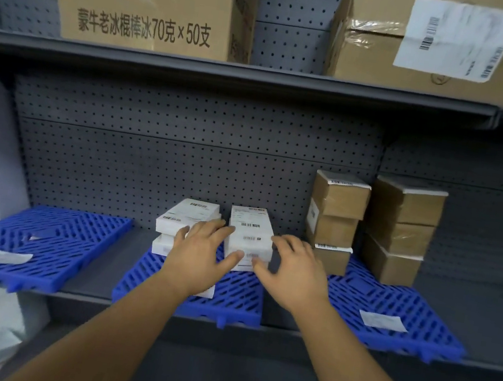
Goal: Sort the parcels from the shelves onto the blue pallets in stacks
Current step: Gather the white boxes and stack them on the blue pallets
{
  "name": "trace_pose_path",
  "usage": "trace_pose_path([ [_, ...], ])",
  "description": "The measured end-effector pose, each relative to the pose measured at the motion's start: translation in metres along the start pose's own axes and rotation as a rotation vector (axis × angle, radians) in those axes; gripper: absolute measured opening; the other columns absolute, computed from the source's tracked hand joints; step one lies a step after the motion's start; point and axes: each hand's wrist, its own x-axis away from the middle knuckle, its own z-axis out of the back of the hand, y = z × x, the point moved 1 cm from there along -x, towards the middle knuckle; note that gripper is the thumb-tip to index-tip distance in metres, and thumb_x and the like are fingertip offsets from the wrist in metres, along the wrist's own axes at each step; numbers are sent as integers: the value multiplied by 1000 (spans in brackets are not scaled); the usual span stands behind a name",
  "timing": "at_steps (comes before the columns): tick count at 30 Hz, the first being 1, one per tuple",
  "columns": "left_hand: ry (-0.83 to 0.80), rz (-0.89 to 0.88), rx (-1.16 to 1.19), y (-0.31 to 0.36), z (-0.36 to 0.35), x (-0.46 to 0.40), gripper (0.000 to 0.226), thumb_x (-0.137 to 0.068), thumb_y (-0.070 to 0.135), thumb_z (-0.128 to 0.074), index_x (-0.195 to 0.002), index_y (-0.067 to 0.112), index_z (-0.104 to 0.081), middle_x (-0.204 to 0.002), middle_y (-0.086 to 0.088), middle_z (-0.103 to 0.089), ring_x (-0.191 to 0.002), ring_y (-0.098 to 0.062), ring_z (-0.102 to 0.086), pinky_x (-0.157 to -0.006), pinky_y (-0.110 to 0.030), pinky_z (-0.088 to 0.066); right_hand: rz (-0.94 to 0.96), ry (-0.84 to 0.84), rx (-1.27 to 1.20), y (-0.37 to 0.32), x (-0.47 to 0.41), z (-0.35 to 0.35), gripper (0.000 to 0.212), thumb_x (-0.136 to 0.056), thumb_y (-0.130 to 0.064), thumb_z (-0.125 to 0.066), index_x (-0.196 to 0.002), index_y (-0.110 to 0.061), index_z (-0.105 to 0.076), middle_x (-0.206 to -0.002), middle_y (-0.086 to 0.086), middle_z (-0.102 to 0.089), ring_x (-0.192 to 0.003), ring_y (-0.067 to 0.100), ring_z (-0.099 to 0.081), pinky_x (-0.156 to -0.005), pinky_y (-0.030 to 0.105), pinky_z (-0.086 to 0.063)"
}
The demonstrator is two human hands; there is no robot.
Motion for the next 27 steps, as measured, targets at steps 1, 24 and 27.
trace_pose_path([
  [1,-8,-7,19,6,0,7,60,-90,62,-39,-142,32,-37,-148,10,-33,-137,-12,-25,-114,-44,-17,3,-10,12,1,10,6,67,-85,-65,-45,-140,-26,-44,-138,-7,-46,-125,18,-41,-99,36,-40],
  [24,-168,-314,211,245,-48,42,60,-89,66,-37,-142,38,-35,-149,13,-32,-137,-10,-26,-114,-46,-16,-226,47,139,169,162,149,72,-79,-69,-37,-139,-31,-45,-139,-11,-46,-129,14,-39,-105,35,-32],
  [27,-207,-324,221,289,-64,42,60,-89,66,-36,-142,38,-34,-150,14,-31,-138,-11,-24,-114,-47,-16,-251,45,143,211,175,166,78,-76,-73,-32,-140,-29,-45,-139,-9,-47,-130,15,-39,-104,37,-33],
])
